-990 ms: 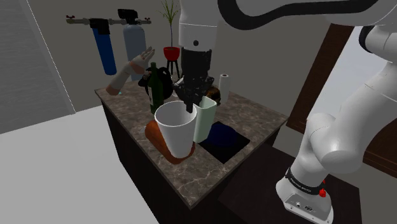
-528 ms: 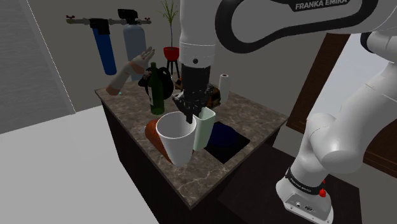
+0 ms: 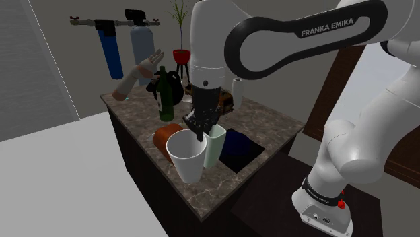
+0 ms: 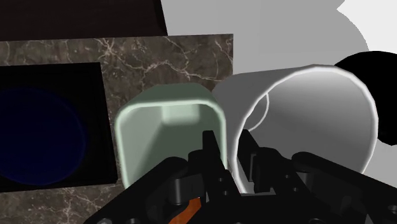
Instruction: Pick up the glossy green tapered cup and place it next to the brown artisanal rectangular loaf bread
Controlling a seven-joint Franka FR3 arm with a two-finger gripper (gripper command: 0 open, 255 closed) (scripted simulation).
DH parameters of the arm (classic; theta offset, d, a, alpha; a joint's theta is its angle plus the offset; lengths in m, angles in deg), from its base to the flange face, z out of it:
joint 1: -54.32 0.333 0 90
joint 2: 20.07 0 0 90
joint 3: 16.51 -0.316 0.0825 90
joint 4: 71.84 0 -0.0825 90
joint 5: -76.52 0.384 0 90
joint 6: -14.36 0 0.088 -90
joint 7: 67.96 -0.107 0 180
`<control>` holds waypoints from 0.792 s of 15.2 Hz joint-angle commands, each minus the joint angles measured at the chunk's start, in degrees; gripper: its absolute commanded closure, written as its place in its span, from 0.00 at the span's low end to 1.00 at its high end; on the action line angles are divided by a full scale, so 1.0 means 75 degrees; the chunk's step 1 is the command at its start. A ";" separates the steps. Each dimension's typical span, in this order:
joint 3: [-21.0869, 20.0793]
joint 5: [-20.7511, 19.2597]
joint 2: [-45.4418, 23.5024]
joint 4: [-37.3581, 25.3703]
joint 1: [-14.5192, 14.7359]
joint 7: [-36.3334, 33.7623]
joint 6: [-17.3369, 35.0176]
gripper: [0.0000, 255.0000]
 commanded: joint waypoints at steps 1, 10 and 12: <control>-0.0009 0.0005 -0.0020 0.0196 0.0002 0.0015 0.0227 1.00; -0.0088 0.0011 -0.0228 0.0938 0.0018 0.0021 0.1172 1.00; -0.0106 0.0007 -0.0295 0.1086 0.0020 0.0018 0.1385 1.00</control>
